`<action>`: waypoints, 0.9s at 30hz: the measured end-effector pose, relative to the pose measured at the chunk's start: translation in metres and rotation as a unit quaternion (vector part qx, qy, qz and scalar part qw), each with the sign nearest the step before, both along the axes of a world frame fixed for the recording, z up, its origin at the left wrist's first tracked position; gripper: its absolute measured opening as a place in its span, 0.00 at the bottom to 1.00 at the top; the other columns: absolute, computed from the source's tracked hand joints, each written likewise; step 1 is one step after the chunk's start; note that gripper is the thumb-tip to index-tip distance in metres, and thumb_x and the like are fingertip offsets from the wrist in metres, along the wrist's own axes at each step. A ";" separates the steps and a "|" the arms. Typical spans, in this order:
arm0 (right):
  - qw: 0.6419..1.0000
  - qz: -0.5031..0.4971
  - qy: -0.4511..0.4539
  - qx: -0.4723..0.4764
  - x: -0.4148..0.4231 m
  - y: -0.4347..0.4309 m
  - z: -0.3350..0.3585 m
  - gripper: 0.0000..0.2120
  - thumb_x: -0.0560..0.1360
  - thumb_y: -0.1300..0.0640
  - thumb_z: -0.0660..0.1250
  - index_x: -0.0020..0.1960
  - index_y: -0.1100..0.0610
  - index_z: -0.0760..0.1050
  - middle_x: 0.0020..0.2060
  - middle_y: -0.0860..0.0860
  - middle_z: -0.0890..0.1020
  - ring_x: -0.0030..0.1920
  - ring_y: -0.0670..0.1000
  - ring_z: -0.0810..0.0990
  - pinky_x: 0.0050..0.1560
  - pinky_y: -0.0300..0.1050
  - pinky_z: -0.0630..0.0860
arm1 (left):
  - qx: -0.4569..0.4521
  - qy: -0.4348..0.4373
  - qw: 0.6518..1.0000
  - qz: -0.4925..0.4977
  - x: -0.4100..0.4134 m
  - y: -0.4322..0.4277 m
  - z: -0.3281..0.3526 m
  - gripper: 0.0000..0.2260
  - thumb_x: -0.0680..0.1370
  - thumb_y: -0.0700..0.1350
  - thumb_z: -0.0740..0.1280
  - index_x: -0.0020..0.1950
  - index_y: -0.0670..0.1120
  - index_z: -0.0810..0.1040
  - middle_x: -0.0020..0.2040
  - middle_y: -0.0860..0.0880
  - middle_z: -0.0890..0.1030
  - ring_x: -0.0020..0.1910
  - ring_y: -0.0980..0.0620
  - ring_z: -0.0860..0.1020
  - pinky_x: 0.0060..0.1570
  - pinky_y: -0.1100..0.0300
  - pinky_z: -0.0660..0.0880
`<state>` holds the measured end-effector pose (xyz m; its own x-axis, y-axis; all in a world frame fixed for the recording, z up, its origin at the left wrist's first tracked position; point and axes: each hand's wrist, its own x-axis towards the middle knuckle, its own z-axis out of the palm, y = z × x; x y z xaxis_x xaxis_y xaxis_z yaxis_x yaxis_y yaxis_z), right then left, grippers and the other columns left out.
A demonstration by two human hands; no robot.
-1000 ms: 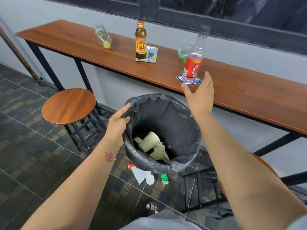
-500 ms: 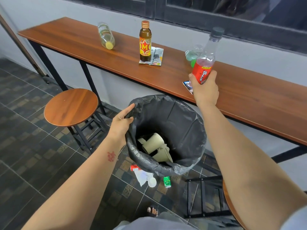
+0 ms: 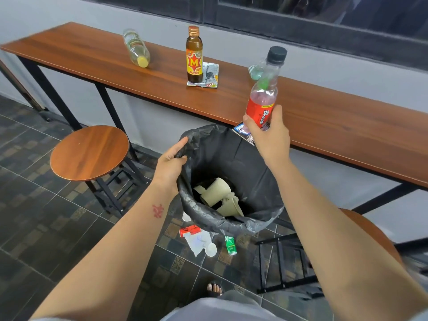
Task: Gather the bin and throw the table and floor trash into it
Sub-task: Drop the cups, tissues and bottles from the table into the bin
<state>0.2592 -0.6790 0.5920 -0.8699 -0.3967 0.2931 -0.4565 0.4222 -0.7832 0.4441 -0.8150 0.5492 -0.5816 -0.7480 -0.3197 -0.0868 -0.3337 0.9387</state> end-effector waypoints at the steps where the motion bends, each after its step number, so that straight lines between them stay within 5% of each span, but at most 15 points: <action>1: 1.000 0.008 0.007 0.003 0.006 0.002 -0.001 0.26 0.71 0.36 0.69 0.58 0.53 0.66 0.53 0.49 0.81 0.49 0.49 0.81 0.44 0.43 0.77 | 0.003 -0.001 1.000 -0.001 0.001 -0.001 0.000 0.25 0.81 0.30 0.59 0.68 0.54 0.80 0.68 0.52 0.79 0.67 0.51 0.77 0.71 0.50 0.71; 7: 0.993 0.065 0.062 0.075 0.042 0.011 -0.020 0.25 0.70 0.39 0.71 0.57 0.53 0.68 0.53 0.49 0.79 0.52 0.48 0.77 0.41 0.34 0.67 | 0.005 0.001 1.000 -0.004 0.013 0.003 0.003 0.25 0.81 0.30 0.59 0.68 0.55 0.80 0.70 0.53 0.78 0.70 0.50 0.74 0.72 0.50 0.69; 14: 0.974 0.112 0.052 0.191 0.064 0.022 -0.046 0.31 0.71 0.40 0.71 0.66 0.53 0.67 0.59 0.52 0.77 0.57 0.53 0.77 0.55 0.49 0.77 | -0.004 0.003 1.000 -0.003 0.027 0.002 0.005 0.24 0.81 0.30 0.59 0.69 0.54 0.79 0.71 0.53 0.76 0.73 0.50 0.71 0.74 0.49 0.66; 21: 0.897 0.175 0.056 0.403 0.069 0.027 -0.074 0.27 0.72 0.47 0.72 0.62 0.52 0.61 0.58 0.54 0.76 0.56 0.56 0.76 0.47 0.49 0.75 | -0.014 0.003 1.000 -0.007 0.037 -0.001 0.004 0.25 0.81 0.30 0.59 0.68 0.55 0.79 0.74 0.54 0.73 0.76 0.51 0.67 0.76 0.49 0.63; 27: 0.831 0.201 0.073 0.514 0.073 0.028 -0.092 0.34 0.73 0.48 0.71 0.72 0.54 0.59 0.64 0.55 0.73 0.64 0.57 0.72 0.61 0.52 0.71 | -0.019 0.015 1.000 -0.015 0.039 -0.002 0.006 0.25 0.82 0.30 0.59 0.69 0.55 0.79 0.73 0.53 0.74 0.73 0.52 0.70 0.73 0.51 0.67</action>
<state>0.3318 -0.6510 0.5000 -0.5917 -0.7525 -0.2891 -0.7809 0.6241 -0.0264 0.4829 -0.8170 0.5551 -0.6128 -0.7412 -0.2739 -0.0688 -0.2952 0.9530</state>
